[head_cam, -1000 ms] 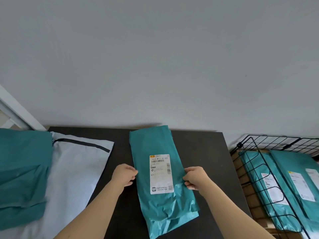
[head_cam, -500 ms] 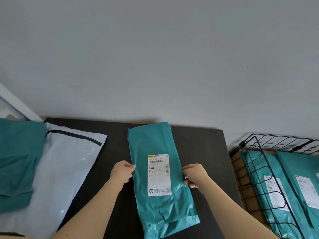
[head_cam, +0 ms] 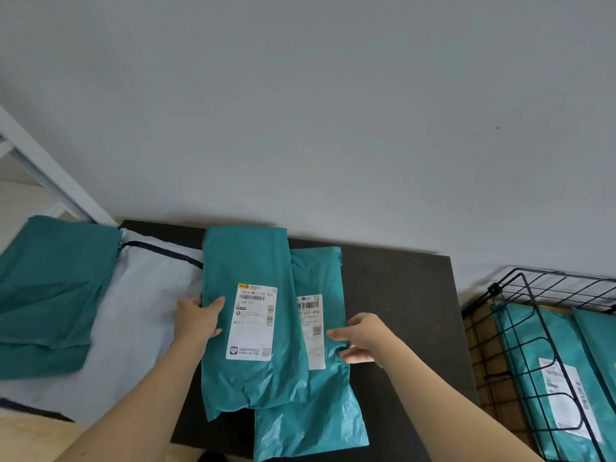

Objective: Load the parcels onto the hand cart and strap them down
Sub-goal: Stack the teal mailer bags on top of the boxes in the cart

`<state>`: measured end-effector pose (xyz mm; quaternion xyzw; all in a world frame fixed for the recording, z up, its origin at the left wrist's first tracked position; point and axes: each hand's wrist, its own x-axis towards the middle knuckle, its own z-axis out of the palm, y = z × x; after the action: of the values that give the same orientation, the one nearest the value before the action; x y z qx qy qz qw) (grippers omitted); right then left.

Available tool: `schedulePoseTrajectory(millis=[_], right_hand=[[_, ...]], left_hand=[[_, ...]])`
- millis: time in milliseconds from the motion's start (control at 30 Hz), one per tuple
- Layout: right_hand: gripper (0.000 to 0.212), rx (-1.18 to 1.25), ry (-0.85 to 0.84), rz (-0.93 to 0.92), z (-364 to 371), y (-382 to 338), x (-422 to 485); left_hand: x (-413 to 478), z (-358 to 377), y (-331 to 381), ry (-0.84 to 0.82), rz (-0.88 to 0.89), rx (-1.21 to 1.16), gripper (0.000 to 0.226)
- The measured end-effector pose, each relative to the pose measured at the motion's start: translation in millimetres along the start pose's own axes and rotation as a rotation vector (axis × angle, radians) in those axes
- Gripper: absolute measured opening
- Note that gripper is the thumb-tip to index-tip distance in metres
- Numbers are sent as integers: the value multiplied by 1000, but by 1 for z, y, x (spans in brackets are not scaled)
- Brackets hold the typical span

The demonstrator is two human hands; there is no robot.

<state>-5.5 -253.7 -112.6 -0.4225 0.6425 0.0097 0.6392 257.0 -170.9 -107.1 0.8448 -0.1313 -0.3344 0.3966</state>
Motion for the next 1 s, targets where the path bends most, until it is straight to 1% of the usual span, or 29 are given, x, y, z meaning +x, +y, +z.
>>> schedulePoseTrajectory(millis=[133, 233, 333, 400, 500, 667, 767, 867, 1000], right_hand=[[33, -108, 17, -43, 6, 5, 1], [30, -126, 54, -35, 4, 8, -6], [20, -12, 118, -17, 0, 15, -18], [19, 64, 157, -50, -5, 20, -31], [25, 142, 247, -115, -16, 32, -57], [44, 201, 493, -148, -36, 64, -101], [43, 236, 603, -153, -50, 88, -127], [38, 298, 696, -150, -61, 113, -153], [51, 356, 821, -113, -86, 144, -183]], left_hand=[[-16, 1, -4, -31, -7, -35, 15], [-22, -1, -7, -48, 15, -26, 18], [-31, 1, -2, -80, 53, -31, 14], [-38, 4, 7, -106, 99, -18, 13], [-50, 12, 25, -186, 172, -19, 20], [-85, 41, 49, -380, 230, -16, 20], [-115, 62, 57, -500, 268, -19, 18], [-143, 79, 59, -585, 302, -3, 17], [-178, 102, 59, -672, 325, 11, 20]])
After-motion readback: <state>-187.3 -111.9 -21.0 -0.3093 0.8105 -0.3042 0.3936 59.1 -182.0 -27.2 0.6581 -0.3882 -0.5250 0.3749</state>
